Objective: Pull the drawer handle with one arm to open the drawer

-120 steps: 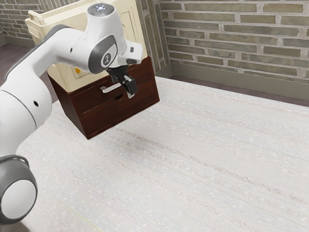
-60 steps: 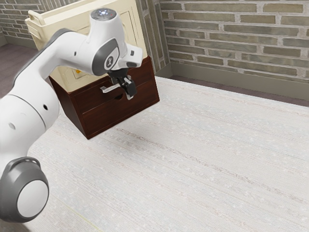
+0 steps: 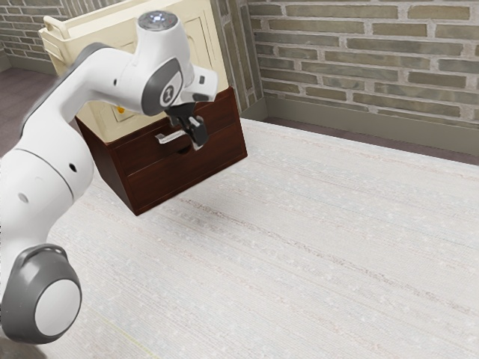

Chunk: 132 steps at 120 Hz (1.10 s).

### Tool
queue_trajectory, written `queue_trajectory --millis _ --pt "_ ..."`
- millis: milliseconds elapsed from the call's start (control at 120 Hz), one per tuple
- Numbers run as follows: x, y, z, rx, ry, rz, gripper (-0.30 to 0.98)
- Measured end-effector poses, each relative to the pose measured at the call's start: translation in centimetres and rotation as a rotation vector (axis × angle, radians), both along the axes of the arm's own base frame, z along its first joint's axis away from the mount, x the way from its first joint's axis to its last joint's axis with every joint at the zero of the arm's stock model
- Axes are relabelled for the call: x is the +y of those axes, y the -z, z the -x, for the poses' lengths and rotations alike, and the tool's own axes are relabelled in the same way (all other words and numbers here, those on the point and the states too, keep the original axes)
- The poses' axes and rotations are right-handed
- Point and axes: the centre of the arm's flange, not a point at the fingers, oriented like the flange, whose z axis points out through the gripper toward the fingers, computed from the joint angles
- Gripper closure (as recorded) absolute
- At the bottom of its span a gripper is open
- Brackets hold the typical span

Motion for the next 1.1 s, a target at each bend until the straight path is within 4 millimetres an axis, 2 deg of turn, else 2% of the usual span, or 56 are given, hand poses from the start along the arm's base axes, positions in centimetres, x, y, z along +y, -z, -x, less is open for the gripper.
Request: queue_trajectory --millis 208,633,867,1017,1100 --pt "0.3 1.2 -0.5 0.005 0.012 -0.003 0.00" --pt "0.9 2.0 -0.5 0.020 0.020 -0.001 0.00" --pt "0.2 2.5 -0.3 0.042 0.034 0.011 0.00" --pt "-0.8 1.6 0.1 0.041 0.048 0.012 0.02" --pt "-1.5 2.1 0.1 0.052 0.058 0.016 -0.01"
